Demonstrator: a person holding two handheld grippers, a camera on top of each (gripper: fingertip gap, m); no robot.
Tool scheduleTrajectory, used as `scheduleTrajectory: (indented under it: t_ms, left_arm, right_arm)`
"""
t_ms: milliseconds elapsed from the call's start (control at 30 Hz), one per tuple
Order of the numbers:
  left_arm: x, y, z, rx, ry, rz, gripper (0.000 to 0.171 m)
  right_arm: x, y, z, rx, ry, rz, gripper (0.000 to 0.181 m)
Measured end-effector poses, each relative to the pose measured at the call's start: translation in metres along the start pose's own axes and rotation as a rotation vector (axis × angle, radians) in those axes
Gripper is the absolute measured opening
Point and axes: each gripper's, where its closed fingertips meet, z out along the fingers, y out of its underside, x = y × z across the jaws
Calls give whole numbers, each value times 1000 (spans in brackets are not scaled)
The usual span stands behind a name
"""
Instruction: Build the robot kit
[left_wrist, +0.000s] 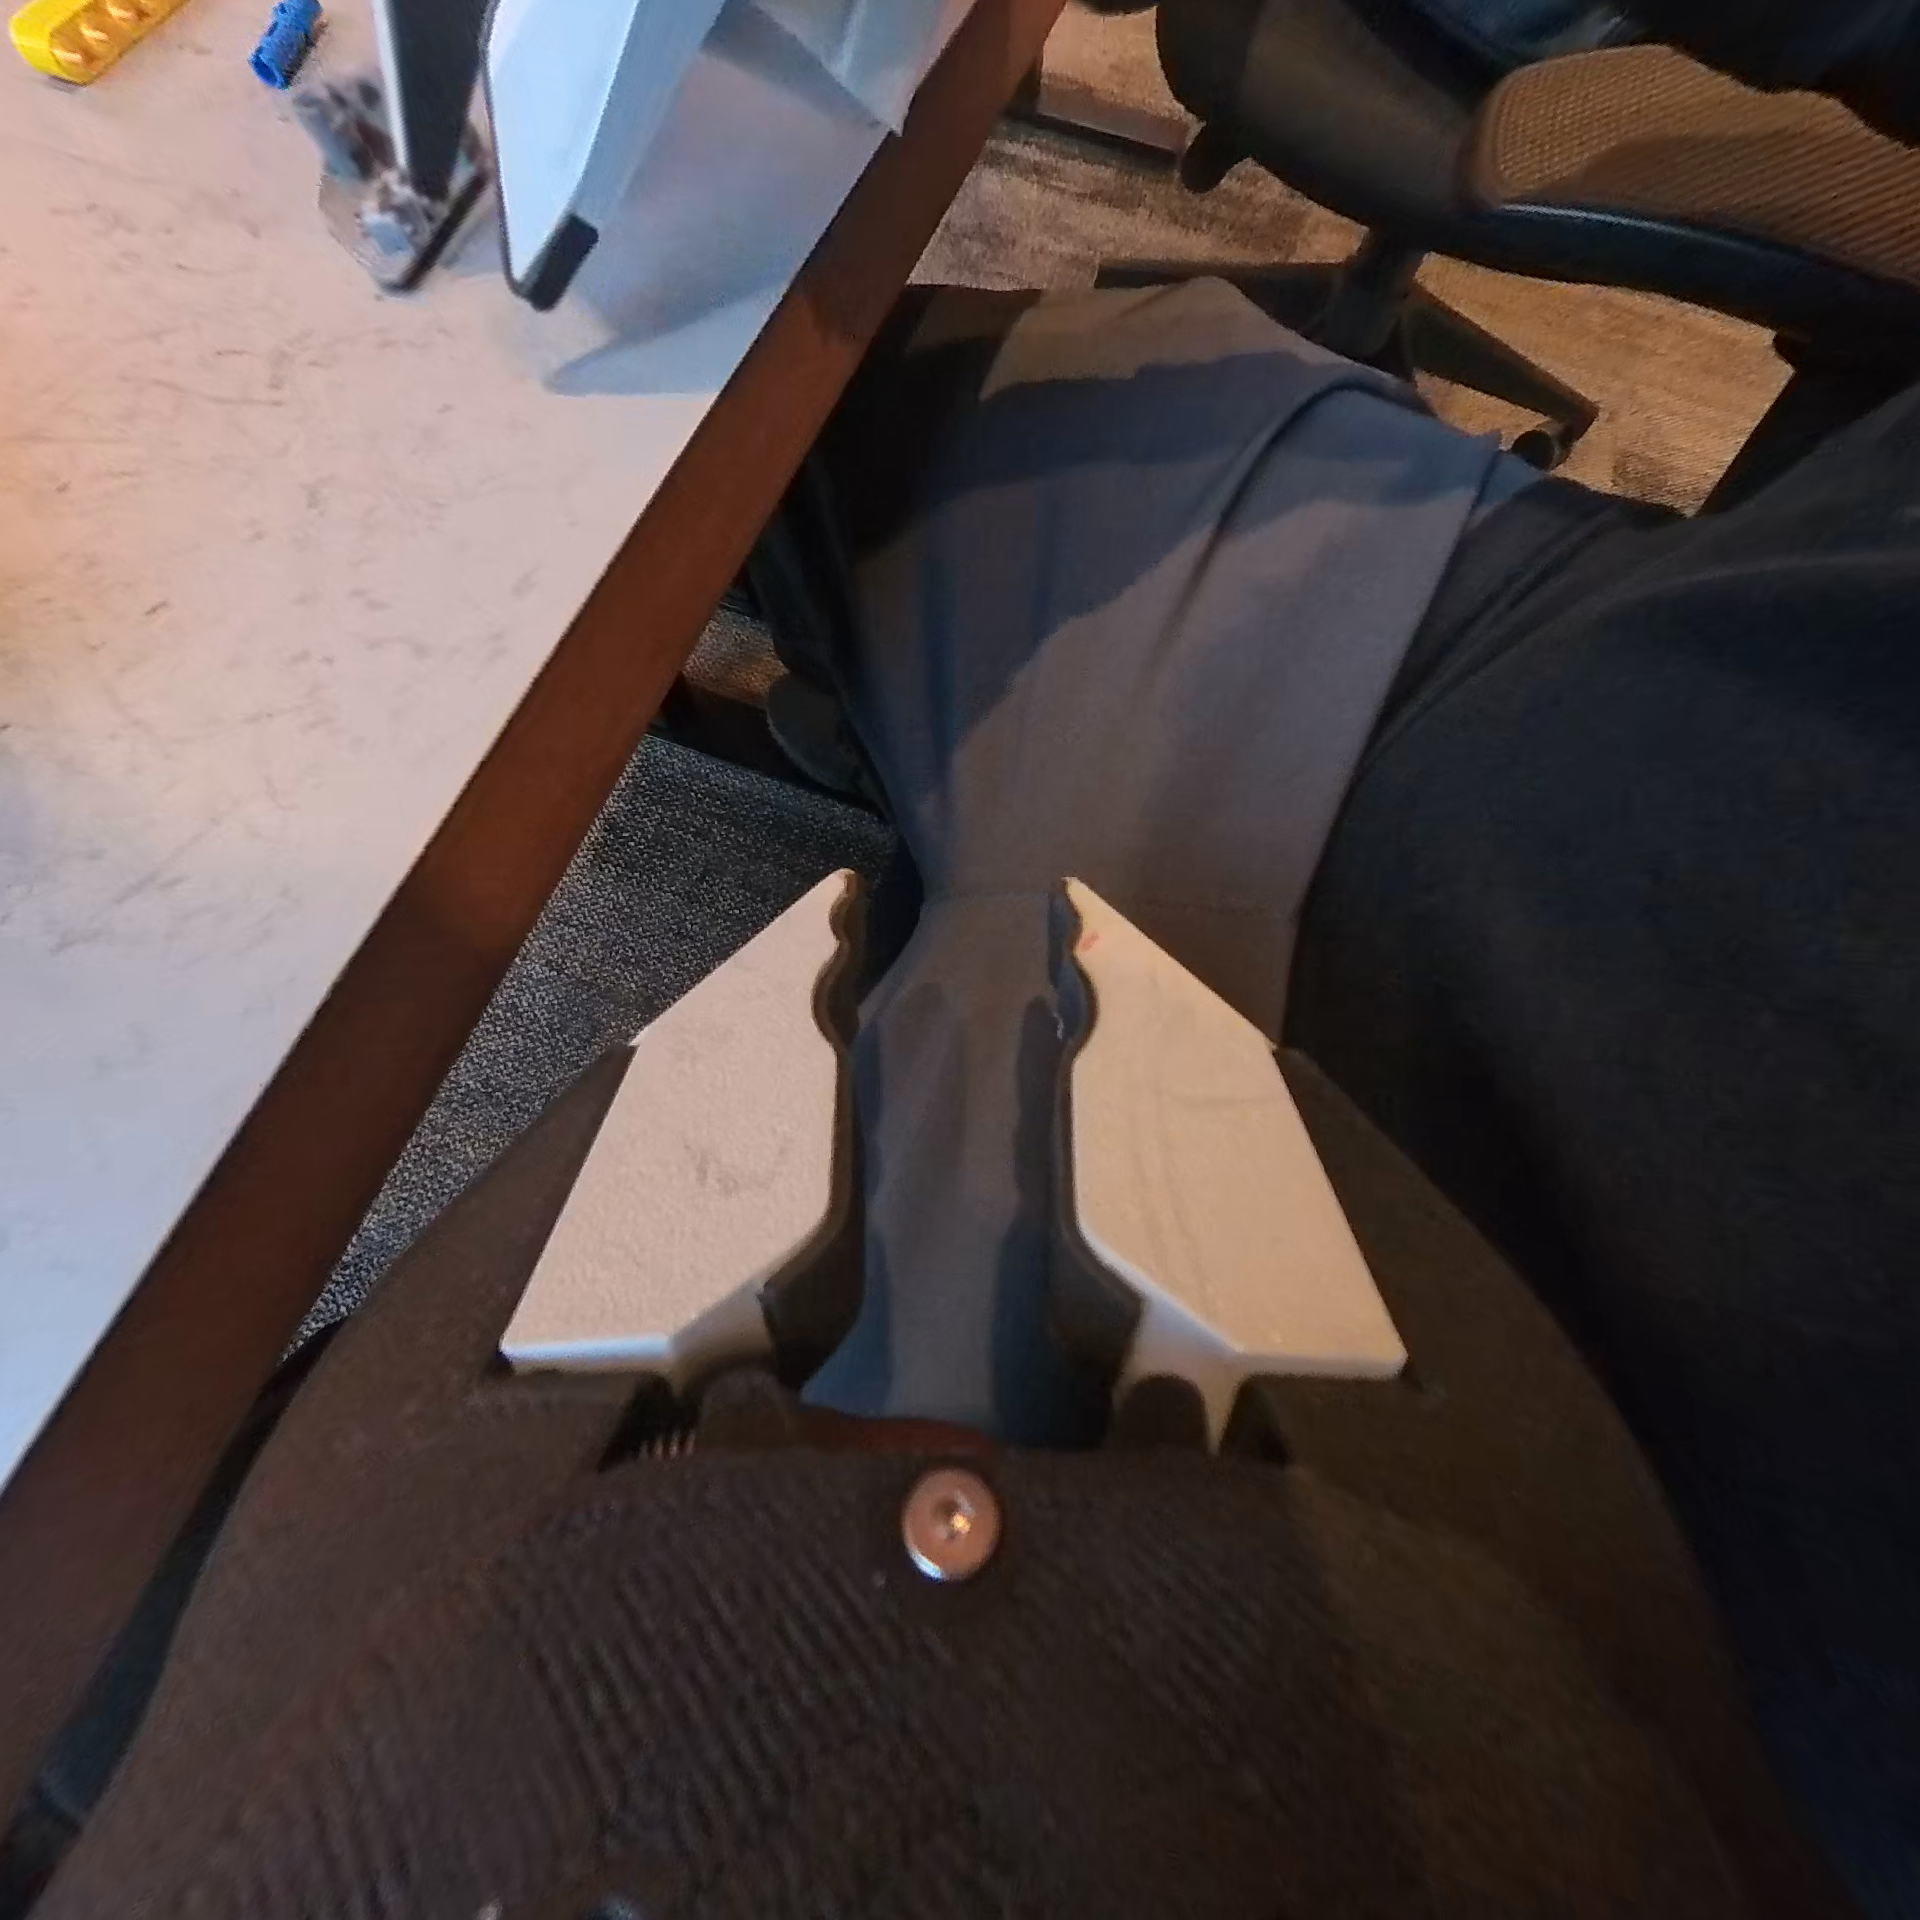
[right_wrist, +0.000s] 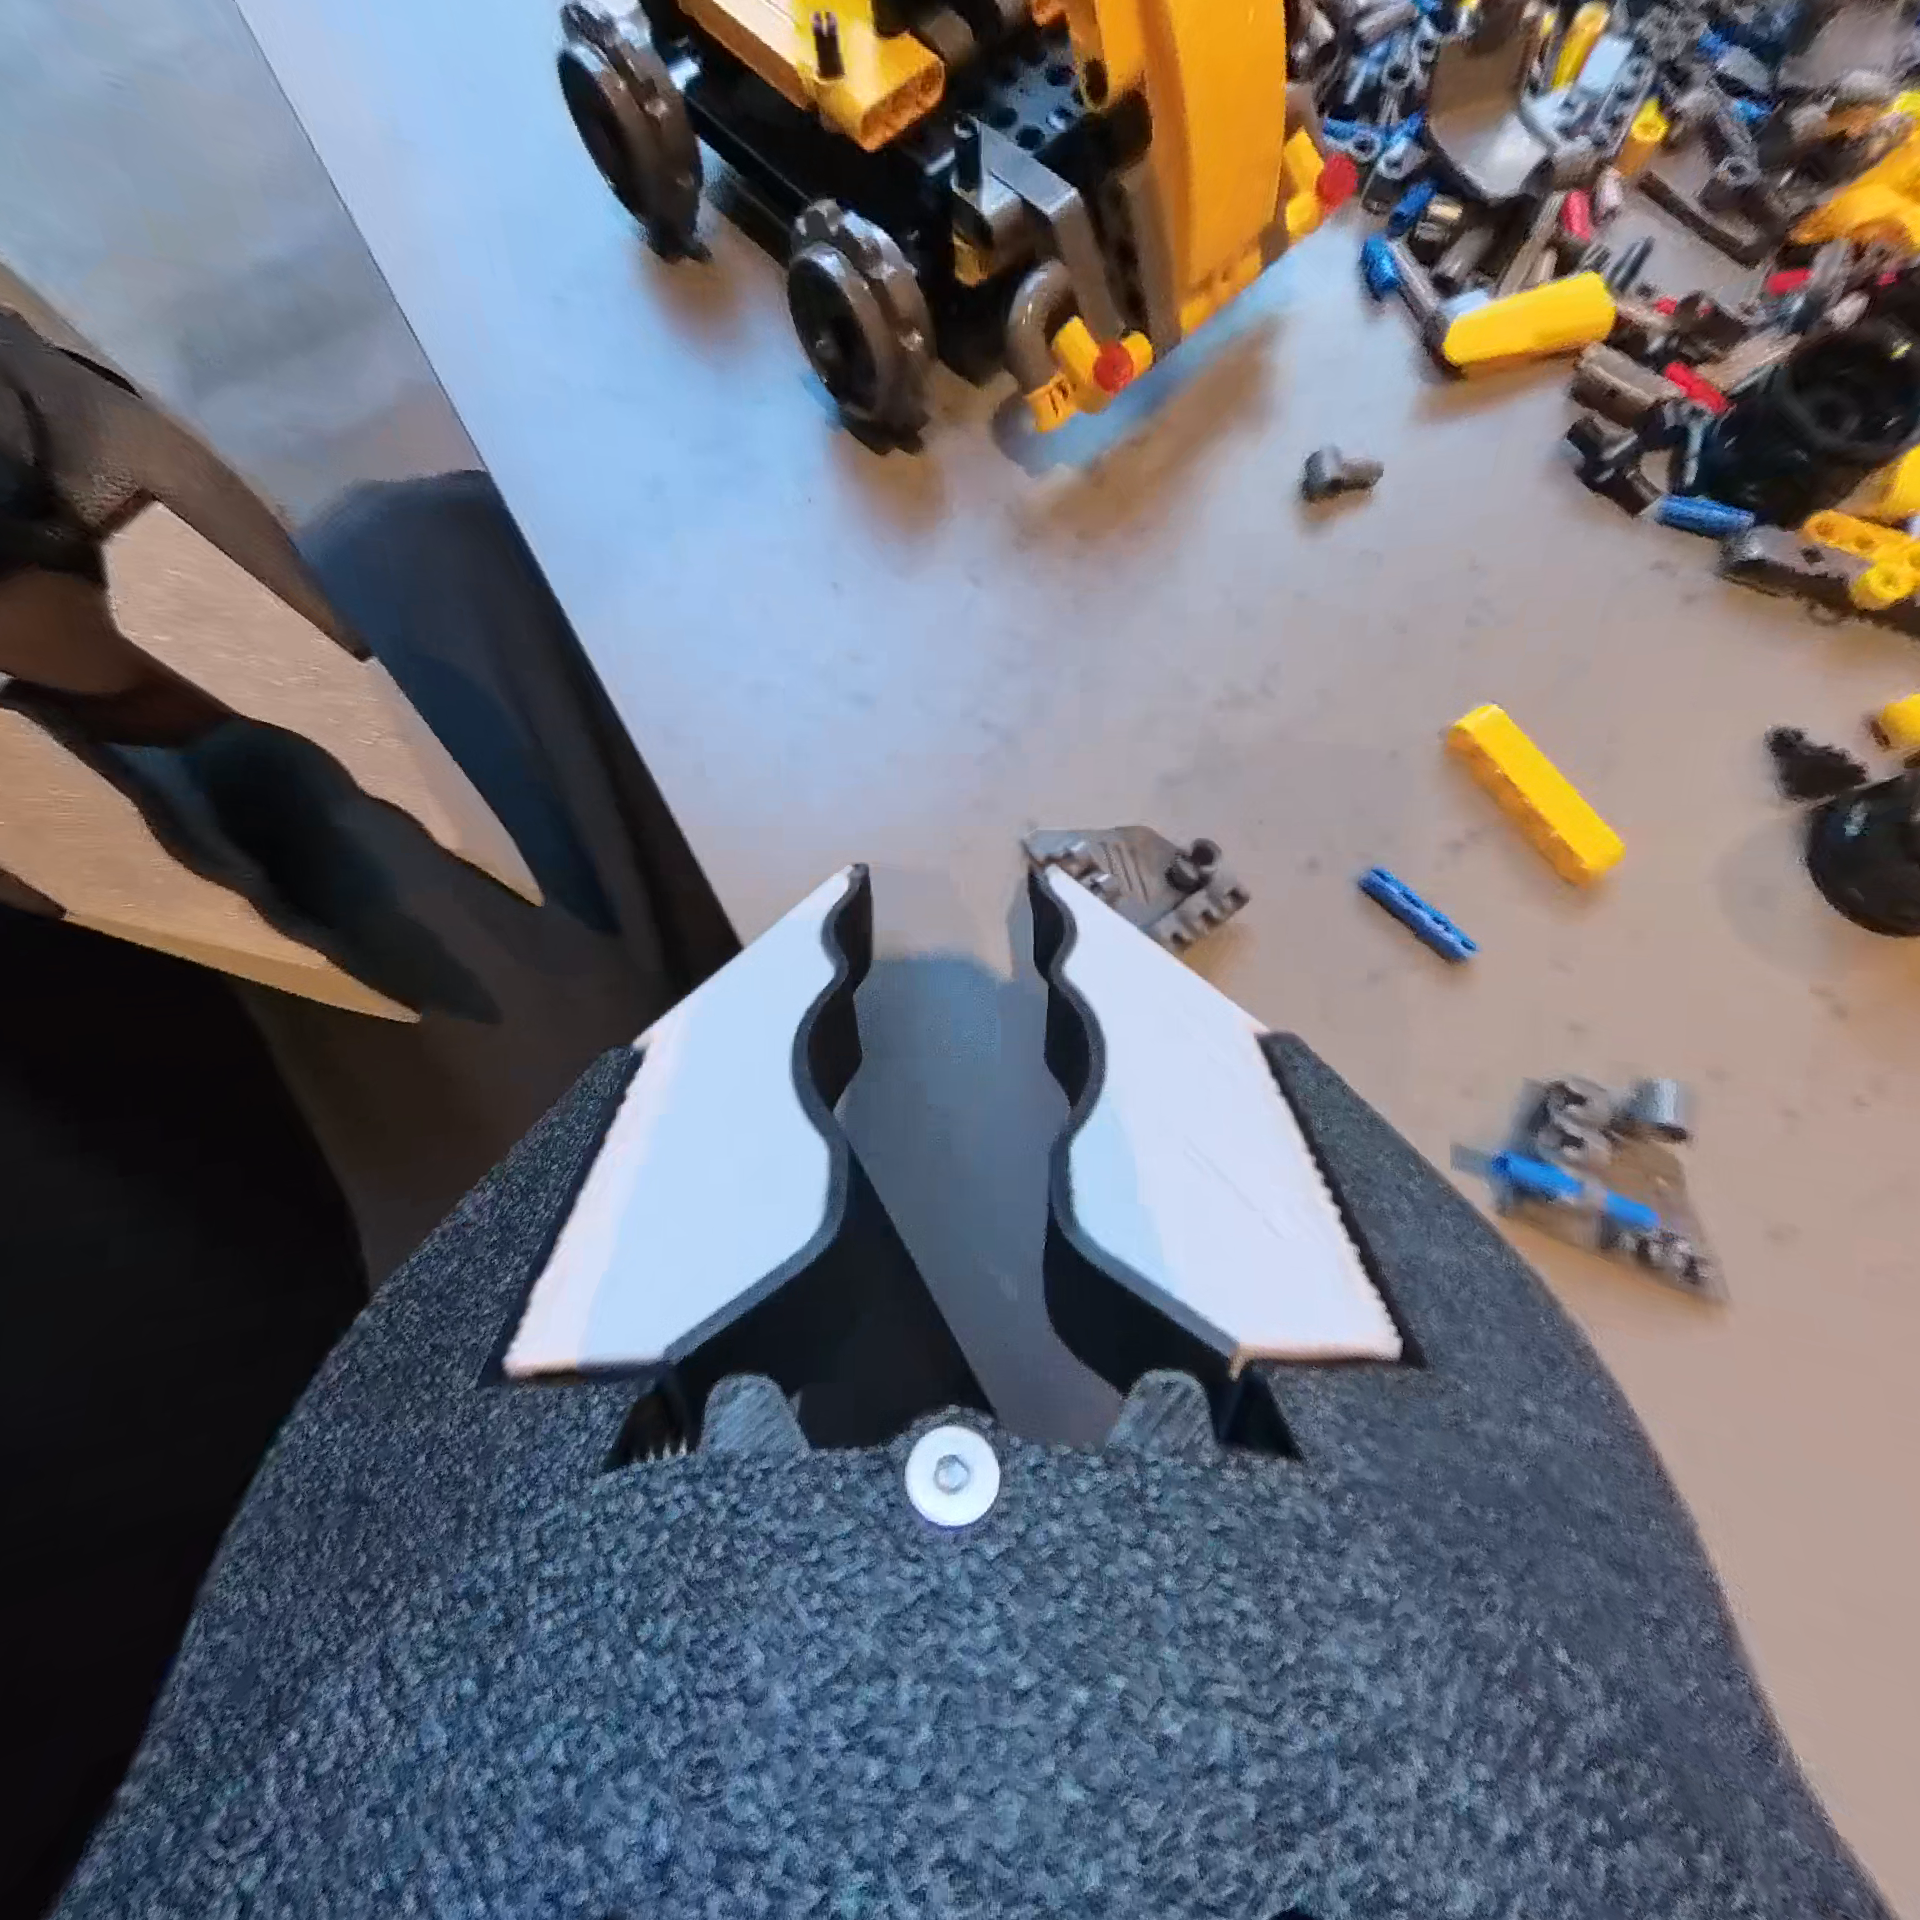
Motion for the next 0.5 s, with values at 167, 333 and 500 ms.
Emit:
scheduleTrajectory:
  t_ms: [167,333,500]
  left_arm:
    - [0,0,-1,3,1,-3,34]
    - [2,-1,-1,4,7,1,34]
    - [1,0,-1,4,9,-7,34]
  right_arm:
    - [23,-9,-18,60,80,42,28]
    - [35,3,-23,18,164,-15,31]
    - [38,5,-19,34,179,8,33]
